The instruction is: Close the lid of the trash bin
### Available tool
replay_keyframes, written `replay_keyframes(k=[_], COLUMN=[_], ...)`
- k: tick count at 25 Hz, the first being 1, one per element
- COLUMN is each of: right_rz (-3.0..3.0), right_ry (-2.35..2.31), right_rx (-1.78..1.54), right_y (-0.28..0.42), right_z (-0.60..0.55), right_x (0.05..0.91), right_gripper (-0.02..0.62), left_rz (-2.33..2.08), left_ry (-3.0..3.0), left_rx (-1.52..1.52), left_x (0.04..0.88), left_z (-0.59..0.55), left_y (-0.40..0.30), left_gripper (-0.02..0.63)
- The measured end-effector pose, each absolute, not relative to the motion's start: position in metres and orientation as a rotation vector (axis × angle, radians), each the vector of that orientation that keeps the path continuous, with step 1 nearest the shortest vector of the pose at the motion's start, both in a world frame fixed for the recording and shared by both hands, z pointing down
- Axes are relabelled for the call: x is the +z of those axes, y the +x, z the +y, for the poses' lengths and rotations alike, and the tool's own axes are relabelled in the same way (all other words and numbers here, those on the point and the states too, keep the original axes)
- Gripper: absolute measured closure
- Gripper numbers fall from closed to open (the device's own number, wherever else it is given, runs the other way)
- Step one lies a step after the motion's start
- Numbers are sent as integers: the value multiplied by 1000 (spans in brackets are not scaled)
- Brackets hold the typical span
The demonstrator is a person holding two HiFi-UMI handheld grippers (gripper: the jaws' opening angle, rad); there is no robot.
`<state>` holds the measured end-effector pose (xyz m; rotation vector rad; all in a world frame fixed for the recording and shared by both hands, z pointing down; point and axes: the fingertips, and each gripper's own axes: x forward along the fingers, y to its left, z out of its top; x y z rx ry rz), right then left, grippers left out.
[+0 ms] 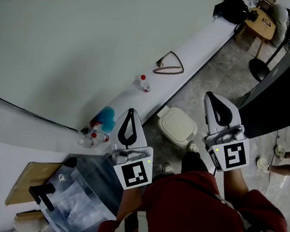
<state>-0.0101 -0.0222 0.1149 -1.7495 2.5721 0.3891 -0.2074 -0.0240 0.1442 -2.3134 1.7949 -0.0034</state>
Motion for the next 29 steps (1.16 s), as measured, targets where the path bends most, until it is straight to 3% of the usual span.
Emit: replay_keyframes(k=[29], right_rz=[2584], right_ry=[-1806], right_rx=[377], right_y=[-5], right_z=[-27], right_x=[133], right_gripper=[597], left_rz=[1808], left_ry=[-2377], left_rx=[-10], left_x=[165], left_z=[-38], left_y=[-210], left_gripper=[606])
